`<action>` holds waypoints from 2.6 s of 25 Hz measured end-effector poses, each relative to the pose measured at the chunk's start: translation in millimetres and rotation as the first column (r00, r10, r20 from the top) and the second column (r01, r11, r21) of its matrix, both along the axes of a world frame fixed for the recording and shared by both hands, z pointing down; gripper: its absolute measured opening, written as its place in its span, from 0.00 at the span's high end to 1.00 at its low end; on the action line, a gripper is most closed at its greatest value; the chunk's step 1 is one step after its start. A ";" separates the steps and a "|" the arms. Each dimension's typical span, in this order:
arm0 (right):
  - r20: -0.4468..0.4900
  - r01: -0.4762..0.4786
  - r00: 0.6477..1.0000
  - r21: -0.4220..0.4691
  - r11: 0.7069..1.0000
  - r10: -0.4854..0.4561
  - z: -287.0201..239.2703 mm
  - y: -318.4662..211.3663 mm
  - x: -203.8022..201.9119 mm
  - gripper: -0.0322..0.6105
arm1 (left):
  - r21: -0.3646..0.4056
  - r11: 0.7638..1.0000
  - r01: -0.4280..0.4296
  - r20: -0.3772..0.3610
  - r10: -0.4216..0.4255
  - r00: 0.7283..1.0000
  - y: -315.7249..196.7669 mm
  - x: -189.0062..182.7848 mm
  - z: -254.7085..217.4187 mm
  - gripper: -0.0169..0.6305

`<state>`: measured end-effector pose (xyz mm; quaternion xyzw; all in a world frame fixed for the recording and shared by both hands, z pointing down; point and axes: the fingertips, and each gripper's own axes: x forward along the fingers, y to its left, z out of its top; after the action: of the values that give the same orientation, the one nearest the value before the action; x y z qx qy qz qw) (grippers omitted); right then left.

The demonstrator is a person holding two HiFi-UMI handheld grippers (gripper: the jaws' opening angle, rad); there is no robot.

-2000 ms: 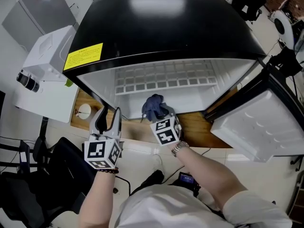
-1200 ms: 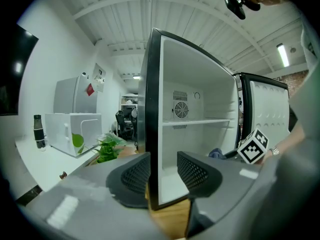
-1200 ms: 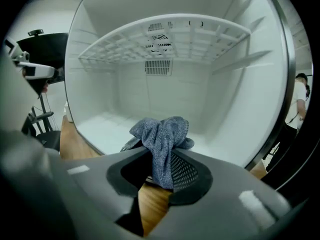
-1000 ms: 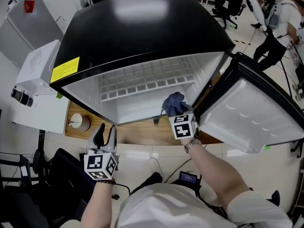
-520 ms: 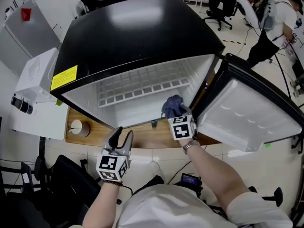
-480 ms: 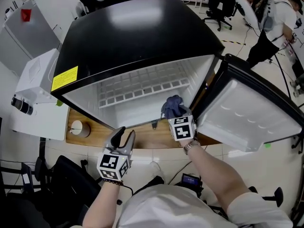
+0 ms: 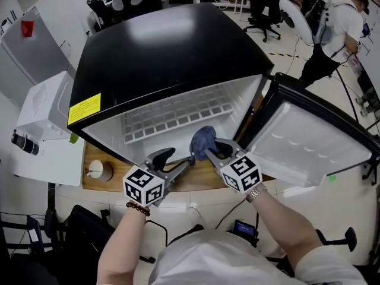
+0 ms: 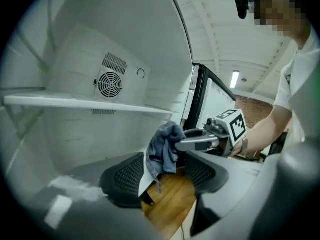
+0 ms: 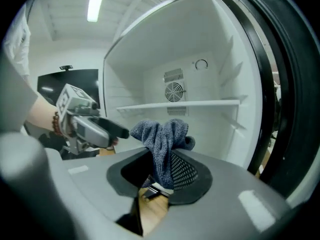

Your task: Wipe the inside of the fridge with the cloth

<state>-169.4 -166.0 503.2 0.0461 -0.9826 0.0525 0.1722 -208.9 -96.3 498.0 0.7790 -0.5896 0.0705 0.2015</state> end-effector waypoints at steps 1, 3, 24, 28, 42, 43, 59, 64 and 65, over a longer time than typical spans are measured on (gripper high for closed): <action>0.020 0.049 0.999 -0.008 0.999 -0.048 -9.2 8.7 2.3 0.79 | 0.012 0.999 -0.037 -0.018 0.037 0.999 -2.7 3.4 -3.6 0.54; 0.054 0.141 0.989 -0.020 0.990 -0.140 -27.6 24.9 8.1 0.79 | 0.040 0.993 -0.109 -0.043 0.111 0.993 -6.2 11.6 -12.0 0.52; -0.064 0.560 0.826 -0.032 0.828 -0.561 -63.6 95.9 53.4 0.79 | 0.171 0.817 -0.551 -0.282 0.577 0.767 17.9 85.5 -63.1 0.75; -0.103 0.508 0.856 -0.006 0.861 -0.506 -60.6 88.1 52.7 0.78 | 0.183 0.837 -0.515 -0.260 0.547 0.796 11.9 83.3 -61.8 0.84; -0.104 0.026 0.994 0.100 0.995 -0.016 -55.4 7.3 83.0 0.70 | 0.171 0.983 -0.070 -0.007 0.072 0.997 -58.7 34.1 -20.7 0.88; -0.091 0.008 0.996 0.106 0.994 0.002 -59.5 5.7 85.8 0.70 | 0.175 0.984 -0.035 0.008 0.034 0.999 -64.6 30.2 -18.0 0.88; -0.053 0.061 0.997 0.138 0.989 -0.054 -84.3 20.9 94.9 0.95 | 0.163 0.942 0.294 0.059 -0.307 0.950 -166.8 -17.3 17.0 0.88; -0.038 0.087 0.996 0.156 0.984 -0.082 -88.7 22.4 94.4 0.95 | 0.166 0.917 0.364 0.027 -0.373 0.927 -191.5 -33.0 22.5 0.88; -0.033 0.088 0.996 0.158 0.984 -0.084 -90.8 22.3 94.1 0.95 | 0.167 0.911 0.377 0.019 -0.385 0.923 -196.1 -36.0 23.3 0.88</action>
<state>-75.3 -143.7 412.4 0.0181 -0.9824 -0.0342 0.1828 -244.9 -292.3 521.2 0.6608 -0.7387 0.0021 0.1328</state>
